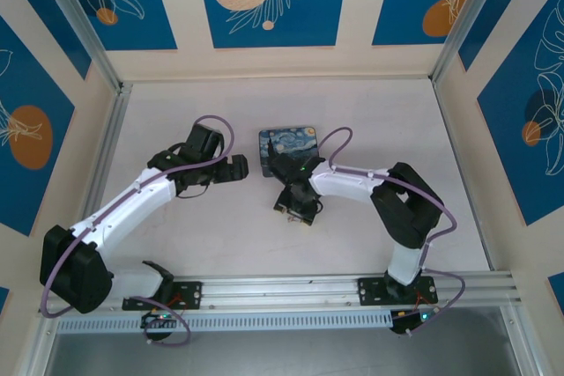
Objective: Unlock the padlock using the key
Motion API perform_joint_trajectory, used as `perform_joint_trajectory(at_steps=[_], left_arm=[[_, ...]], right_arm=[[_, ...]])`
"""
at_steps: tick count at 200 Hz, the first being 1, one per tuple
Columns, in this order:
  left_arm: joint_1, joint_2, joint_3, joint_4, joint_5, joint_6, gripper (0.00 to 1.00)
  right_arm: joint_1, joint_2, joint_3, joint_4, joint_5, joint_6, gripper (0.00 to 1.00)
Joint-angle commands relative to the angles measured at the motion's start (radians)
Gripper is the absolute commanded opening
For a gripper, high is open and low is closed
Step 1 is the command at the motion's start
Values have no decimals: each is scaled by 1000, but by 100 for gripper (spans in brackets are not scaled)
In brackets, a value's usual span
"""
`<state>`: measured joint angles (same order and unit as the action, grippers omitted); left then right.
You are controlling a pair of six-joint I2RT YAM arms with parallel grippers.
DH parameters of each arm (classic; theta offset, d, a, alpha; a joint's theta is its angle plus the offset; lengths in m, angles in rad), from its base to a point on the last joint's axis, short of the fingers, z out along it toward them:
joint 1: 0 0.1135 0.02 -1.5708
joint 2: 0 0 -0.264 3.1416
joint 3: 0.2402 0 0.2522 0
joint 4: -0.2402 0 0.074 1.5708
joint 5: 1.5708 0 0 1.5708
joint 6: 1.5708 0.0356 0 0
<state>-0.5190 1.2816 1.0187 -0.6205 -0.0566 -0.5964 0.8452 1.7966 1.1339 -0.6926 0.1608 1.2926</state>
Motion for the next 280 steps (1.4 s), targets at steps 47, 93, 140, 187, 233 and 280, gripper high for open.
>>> perform_joint_trajectory(at_steps=[47, 93, 140, 187, 233, 280], left_arm=[[12, -20, -11, -10, -6, 1, 100], [13, -21, -12, -10, -5, -2, 100], [13, -24, -16, -8, -3, -5, 100], [13, -36, -12, -18, -6, -5, 100], [13, -47, -12, -25, -9, -7, 100], [13, -47, -9, -26, -5, -8, 100]], right_arm=[[26, 73, 101, -77, 54, -58, 62], [35, 78, 90, -83, 45, -52, 62], [37, 93, 85, -74, 39, -73, 62], [37, 139, 91, -77, 24, -154, 53], [38, 129, 78, -69, 33, -237, 42], [38, 124, 79, -44, 37, -341, 30]])
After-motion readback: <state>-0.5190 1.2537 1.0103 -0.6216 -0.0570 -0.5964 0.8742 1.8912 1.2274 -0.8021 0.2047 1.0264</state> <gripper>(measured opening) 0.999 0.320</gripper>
